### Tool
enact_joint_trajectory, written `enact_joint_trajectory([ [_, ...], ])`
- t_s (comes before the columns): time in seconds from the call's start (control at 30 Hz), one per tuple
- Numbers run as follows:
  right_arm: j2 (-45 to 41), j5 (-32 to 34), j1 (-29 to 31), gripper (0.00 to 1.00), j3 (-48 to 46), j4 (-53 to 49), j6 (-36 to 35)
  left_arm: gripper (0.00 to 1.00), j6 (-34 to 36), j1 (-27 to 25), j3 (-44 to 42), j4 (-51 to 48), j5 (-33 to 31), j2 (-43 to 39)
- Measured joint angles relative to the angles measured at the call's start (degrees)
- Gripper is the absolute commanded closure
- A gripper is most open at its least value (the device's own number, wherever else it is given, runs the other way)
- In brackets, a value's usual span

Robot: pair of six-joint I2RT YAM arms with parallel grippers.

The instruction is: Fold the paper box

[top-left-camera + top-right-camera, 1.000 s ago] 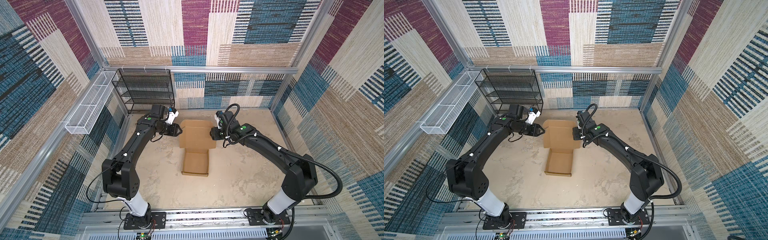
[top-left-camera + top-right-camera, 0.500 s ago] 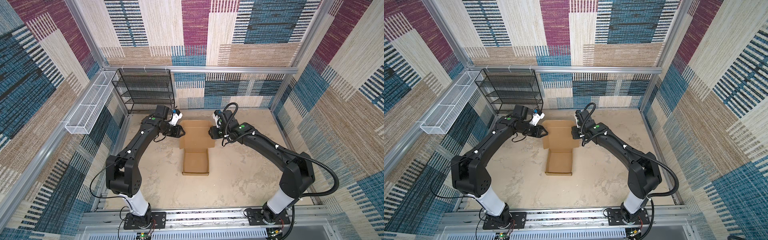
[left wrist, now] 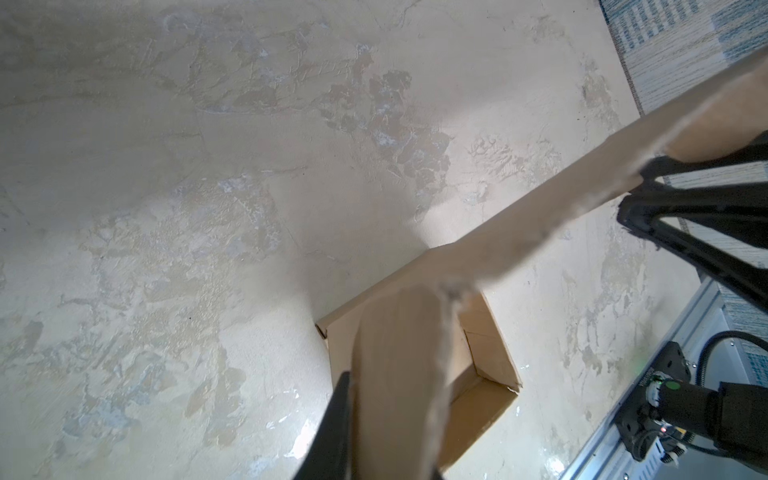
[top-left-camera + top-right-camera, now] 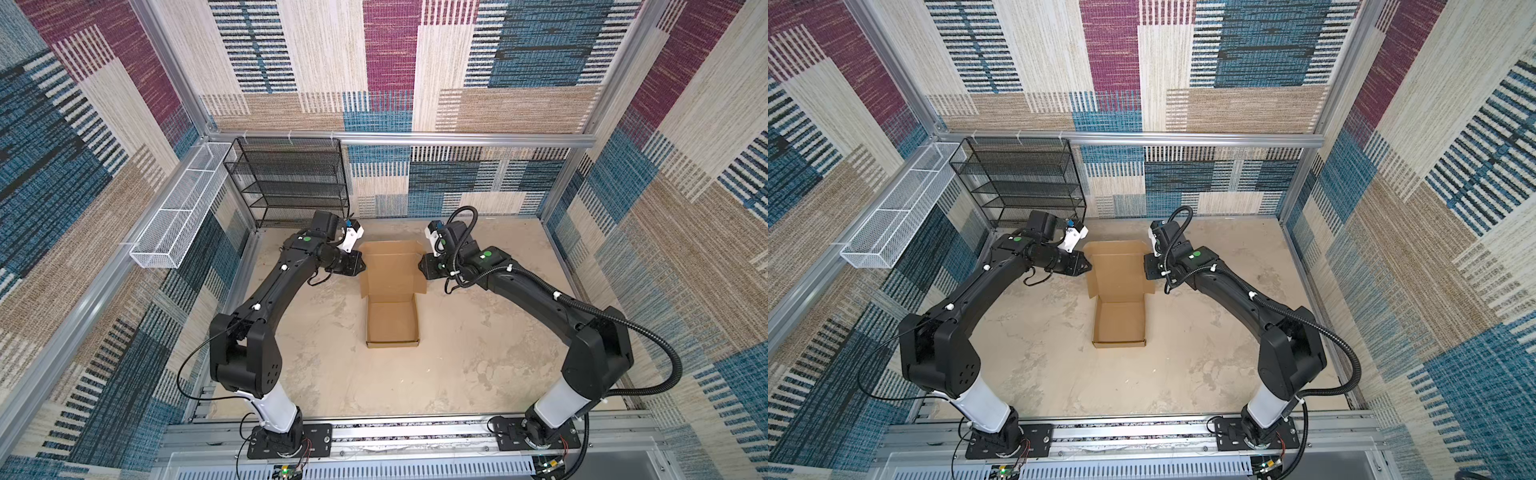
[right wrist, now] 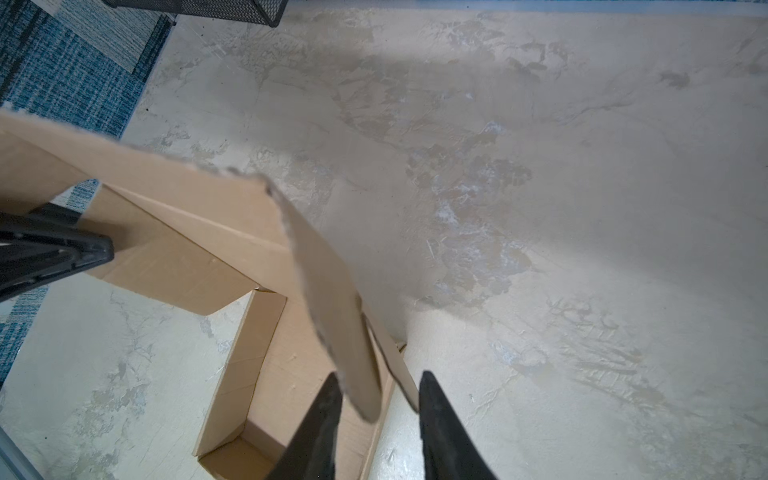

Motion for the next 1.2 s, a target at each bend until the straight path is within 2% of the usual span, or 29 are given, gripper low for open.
enact_joint_trajectory([
  [0.33, 2.10, -1.51, 0.11, 0.73, 2.19, -0.22, -0.04, 0.89, -0.85, -0.72, -1.01, 0.98, -1.27, -0.31],
  [0.6, 3.45, -1.33, 0.33, 0.82, 3.39, -0.39, -0.26, 0.90, -1.05, -0.96, -1.31, 1.42, -1.73, -0.55],
  [0.8, 3.96, 1.11, 0.57, 0.88, 3.82, -0.48, -0.26, 0.91, -1.36, -0.98, -1.31, 1.46, -2.73, -0.74],
  [1.2, 3.19, 4.81, 3.54, 0.94, 2.62, 0.04, -0.26, 0.97, -4.76, -1.09, -2.16, 2.99, -4.55, -1.97],
])
